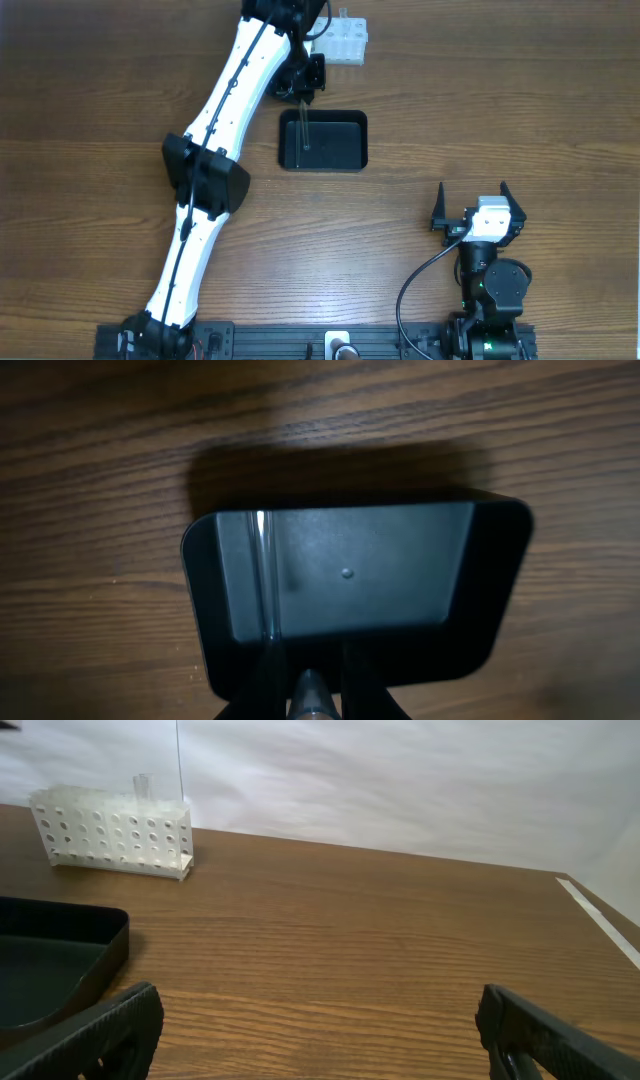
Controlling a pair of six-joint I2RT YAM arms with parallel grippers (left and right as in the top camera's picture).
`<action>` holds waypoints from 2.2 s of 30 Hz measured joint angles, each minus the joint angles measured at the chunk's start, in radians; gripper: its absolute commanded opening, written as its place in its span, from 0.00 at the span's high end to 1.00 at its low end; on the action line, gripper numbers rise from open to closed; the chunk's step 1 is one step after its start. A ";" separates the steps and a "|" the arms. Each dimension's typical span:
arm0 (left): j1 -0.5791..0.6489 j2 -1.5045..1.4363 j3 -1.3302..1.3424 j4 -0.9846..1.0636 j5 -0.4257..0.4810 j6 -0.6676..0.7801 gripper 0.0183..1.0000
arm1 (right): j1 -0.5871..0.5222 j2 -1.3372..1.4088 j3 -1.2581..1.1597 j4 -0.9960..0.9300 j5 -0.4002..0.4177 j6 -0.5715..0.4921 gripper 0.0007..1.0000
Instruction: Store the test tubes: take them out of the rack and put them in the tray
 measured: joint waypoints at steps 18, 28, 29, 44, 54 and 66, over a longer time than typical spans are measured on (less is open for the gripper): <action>0.000 0.092 0.000 0.002 0.014 0.000 0.96 | 0.000 0.000 0.000 0.000 0.000 0.000 0.01; -0.011 0.134 0.000 0.042 0.034 0.000 0.96 | 0.000 0.000 0.000 0.000 0.000 0.000 0.01; -0.011 0.134 0.000 0.044 0.035 0.000 0.95 | 0.000 0.000 0.000 0.000 0.000 0.000 0.01; -0.012 0.143 0.000 0.056 0.037 0.000 0.95 | 0.000 0.000 0.000 0.000 0.000 0.000 0.01; -0.012 0.176 0.000 0.056 0.037 0.009 0.95 | 0.000 0.000 0.000 0.000 0.000 0.000 0.01; -0.012 0.192 0.000 0.061 0.033 0.022 0.85 | 0.000 0.000 0.000 0.000 0.000 0.000 0.01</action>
